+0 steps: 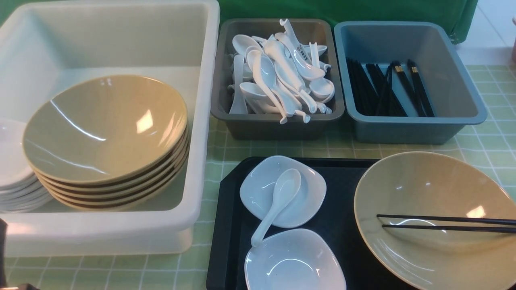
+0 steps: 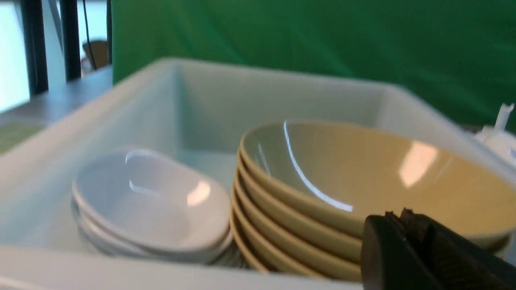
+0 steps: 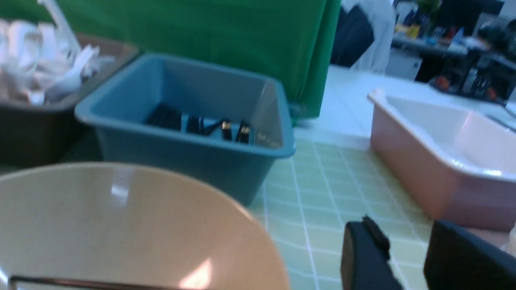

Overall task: On green table put chopsticks spoon bowls plates into blue grey white boxes.
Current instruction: 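Move the grippers toward the tableware on the black tray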

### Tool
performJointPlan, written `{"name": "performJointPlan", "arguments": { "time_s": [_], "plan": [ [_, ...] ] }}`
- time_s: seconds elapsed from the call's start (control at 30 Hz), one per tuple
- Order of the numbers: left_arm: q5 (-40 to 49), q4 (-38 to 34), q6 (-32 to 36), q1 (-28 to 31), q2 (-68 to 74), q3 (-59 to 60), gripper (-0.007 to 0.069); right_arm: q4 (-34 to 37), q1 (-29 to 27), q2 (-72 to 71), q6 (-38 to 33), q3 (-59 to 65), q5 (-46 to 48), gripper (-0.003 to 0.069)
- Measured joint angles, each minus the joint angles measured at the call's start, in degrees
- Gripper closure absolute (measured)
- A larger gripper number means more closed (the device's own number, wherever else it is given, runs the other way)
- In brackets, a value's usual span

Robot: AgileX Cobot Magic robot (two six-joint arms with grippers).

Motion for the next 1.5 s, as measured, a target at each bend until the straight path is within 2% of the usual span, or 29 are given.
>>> {"name": "performJointPlan", "arguments": {
  "time_s": [0.2, 0.3, 0.37, 0.43, 0.5, 0.57, 0.63, 0.7, 0.87, 0.93, 0.97, 1.03, 1.07, 1.13, 1.23, 1.4, 1.47, 1.5],
  "plan": [
    [-3.93, -0.04, -0.13, 0.00, 0.00, 0.00, 0.0625, 0.00, 0.00, 0.00, 0.37, 0.00, 0.03, 0.0424],
    [-5.95, -1.59, -2.51, 0.00, 0.00, 0.00, 0.0625, 0.00, 0.00, 0.00, 1.36, 0.00, -0.35, 0.0424],
    [-10.97, -5.37, -8.31, 0.00, 0.00, 0.00, 0.0625, 0.14, 0.00, 0.00, 9.54, 0.00, -3.52, 0.0424],
    [-15.09, -7.00, -11.07, 0.00, 0.00, 0.00, 0.0625, 0.22, 0.00, 0.00, 13.58, 0.00, -5.86, 0.0424],
    [-23.38, -8.56, -17.43, 0.00, 0.00, 0.00, 0.0625, 0.43, 0.00, 0.00, 25.11, 0.00, -13.62, 0.0424],
    [-24.29, -8.33, -19.42, 0.00, 0.00, -0.14, 0.0625, 0.43, 0.00, 0.00, 27.44, -0.06, -15.05, 0.0424],
    [-19.57, -3.66, -24.76, -0.05, 0.20, -5.03, 0.0625, 0.43, 0.00, 0.16, 30.31, -4.32, -11.66, 0.0424],
    [-15.37, 0.35, -26.74, -0.05, 1.54, -10.27, 0.0625, 0.43, 0.00, 1.42, 30.69, -9.79, -8.15, 0.0424],
    [-5.96, 8.69, -28.76, -0.05, 10.08, -25.33, 0.0625, 0.43, 0.00, 10.55, 30.22, -28.04, 2.37, 0.0424],
    [-0.69, 10.49, -29.19, -0.05, 18.10, -34.36, 0.0625, 0.43, 0.00, 18.83, 27.19, -38.10, 11.25, 0.0424],
    [-0.19, 10.46, -29.19, -0.05, 18.10, -34.36, 0.0625, 0.43, 0.00, 20.12, 26.44, -39.60, 12.77, 0.0424],
    [8.80, 10.88, -29.42, -0.05, 25.60, -40.16, 0.0625, 0.31, 0.00, 27.69, 20.11, -47.47, 22.39, 0.0424],
    [8.80, 10.88, -29.41, -0.05, 26.08, -40.42, 0.0625, 0.31, 0.00, 28.86, 19.60, -47.88, 23.80, 0.0424],
    [18.09, 11.43, -29.07, -0.05, 30.94, -41.86, 0.0625, 0.20, 0.21, 33.97, 14.03, -50.31, 28.33, 0.0424],
    [29.64, 14.01, -27.22, -0.05, 35.31, -41.86, 0.0625, 0.00, 0.65, 37.73, 9.18, -50.46, 29.51, 0.0424],
    [31.55, 14.24, -27.29, -0.05, 35.22, -39.91, 0.0625, 1.00, 1.09, 39.34, 7.86, -50.75, 31.48, 0.0424],
    [30.56, 11.80, -27.28, -0.24, 35.03, -38.74, 0.0625, 2.09, 1.98, 40.53, 6.24, -50.75, 34.79, 0.0424],
    [30.54, 7.97, -26.42, -1.27, 35.03, -37.70, 0.0625, 2.81, 3.07, 41.75, 3.54, -50.75, 37.81, 0.0424]
  ]
}}
